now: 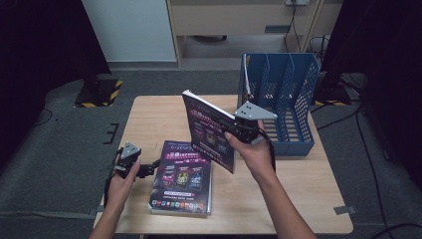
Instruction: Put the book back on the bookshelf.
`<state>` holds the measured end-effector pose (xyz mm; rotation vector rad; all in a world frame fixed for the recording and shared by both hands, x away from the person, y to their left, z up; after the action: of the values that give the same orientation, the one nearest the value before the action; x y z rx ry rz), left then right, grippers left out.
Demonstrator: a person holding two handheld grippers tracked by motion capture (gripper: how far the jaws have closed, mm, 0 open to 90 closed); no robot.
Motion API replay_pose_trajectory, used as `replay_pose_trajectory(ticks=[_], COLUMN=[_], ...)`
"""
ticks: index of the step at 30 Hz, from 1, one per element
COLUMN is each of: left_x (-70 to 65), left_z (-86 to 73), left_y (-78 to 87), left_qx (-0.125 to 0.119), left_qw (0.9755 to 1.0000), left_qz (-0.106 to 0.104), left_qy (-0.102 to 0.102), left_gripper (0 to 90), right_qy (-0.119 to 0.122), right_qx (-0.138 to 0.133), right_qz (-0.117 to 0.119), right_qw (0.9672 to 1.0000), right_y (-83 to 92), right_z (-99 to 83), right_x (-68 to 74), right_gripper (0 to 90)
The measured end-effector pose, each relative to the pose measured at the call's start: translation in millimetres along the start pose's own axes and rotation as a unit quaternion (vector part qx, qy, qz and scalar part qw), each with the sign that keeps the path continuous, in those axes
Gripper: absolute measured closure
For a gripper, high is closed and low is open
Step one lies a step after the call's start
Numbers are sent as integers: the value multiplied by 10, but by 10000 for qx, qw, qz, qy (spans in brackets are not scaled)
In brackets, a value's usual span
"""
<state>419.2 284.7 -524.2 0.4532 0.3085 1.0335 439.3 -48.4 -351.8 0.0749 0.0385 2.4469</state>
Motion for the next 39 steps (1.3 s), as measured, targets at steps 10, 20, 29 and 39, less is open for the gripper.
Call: replay_pose_trajectory(ticks=[10,20,29,39], left_x=[-24,-16,-20,7], left_z=[-6,-17,-34,-55], left_y=[-16,-13,-21,-23], left_qx=[64,98,157,175], left_qw=[9999,9999,9997,9997], left_qz=[-12,-3,12,85], left_qy=[-100,-126,-160,-126], left_gripper=[56,56,57,57], right_qy=[-11,-18,-26,-35], right_qx=[-30,-9,8,4], right_qz=[-49,-117,-179,-216], right_qw=[10000,9999,9998,9998], right_y=[124,229,352,485], right_z=[-14,-41,-53,-58], right_x=[-57,-113,-167,-210], right_gripper=[827,826,826,826])
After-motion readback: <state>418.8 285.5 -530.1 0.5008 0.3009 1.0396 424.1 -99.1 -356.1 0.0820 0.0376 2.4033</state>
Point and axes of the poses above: each handheld gripper's, and its own axes: y roughly backward along the jaws, z roughly out of its top, x roughly to its left, the point moved 4 cm from there along -y, roughly forward along the jaws, and after that the axes turned 5 degrees about -x, right-handed, at the moved point
